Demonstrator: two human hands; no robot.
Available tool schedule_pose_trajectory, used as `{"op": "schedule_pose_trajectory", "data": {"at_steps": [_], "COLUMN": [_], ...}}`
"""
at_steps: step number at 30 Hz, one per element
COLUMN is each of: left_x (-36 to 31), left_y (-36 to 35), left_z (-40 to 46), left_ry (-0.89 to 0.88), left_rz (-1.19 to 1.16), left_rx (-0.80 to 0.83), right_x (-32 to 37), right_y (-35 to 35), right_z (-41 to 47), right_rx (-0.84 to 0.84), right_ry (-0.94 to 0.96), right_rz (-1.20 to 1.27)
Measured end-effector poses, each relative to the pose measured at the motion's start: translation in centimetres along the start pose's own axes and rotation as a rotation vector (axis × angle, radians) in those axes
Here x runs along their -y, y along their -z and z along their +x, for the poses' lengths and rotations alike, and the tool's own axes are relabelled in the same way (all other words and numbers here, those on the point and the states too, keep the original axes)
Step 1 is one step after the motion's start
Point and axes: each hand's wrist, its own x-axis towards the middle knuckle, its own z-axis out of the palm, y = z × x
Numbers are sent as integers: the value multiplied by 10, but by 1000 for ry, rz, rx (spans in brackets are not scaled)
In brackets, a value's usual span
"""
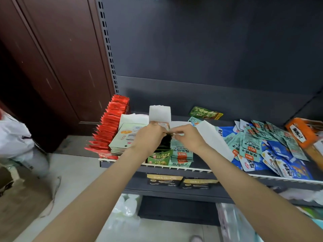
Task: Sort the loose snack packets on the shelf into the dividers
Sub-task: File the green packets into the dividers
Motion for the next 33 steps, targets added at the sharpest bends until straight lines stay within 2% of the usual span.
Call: {"op": "schedule_pose_trajectory", "data": {"at_steps": [6, 12, 16, 20, 25, 28, 33], "left_x": [-29, -91, -106, -97, -79, -77, -67], "left_y": [-2, -18, -41, -70, -119, -129, -146], "left_z": [28, 90, 153, 215, 251, 253, 256], "left_ry": [-9, -11, 122, 159, 149, 116, 125], "left_rz": [-85, -276, -296, -72, 143, 151, 168], "left_rx": [7, -6, 78, 335, 644, 660, 672], "right_x": [-26, -83, -133, -174, -210, -217, -216], "right_y": [35, 88, 116, 131, 129, 119, 102], "right_z": [3, 17, 43, 80, 130, 148, 155], "right_rx": [-225, -418, -305, -157, 9, 51, 1], "right_ry": [-12, -104, -175, -193, -136, -102, -65], "right_rz": [134, 57, -66, -267, -365, -421, -708]}}
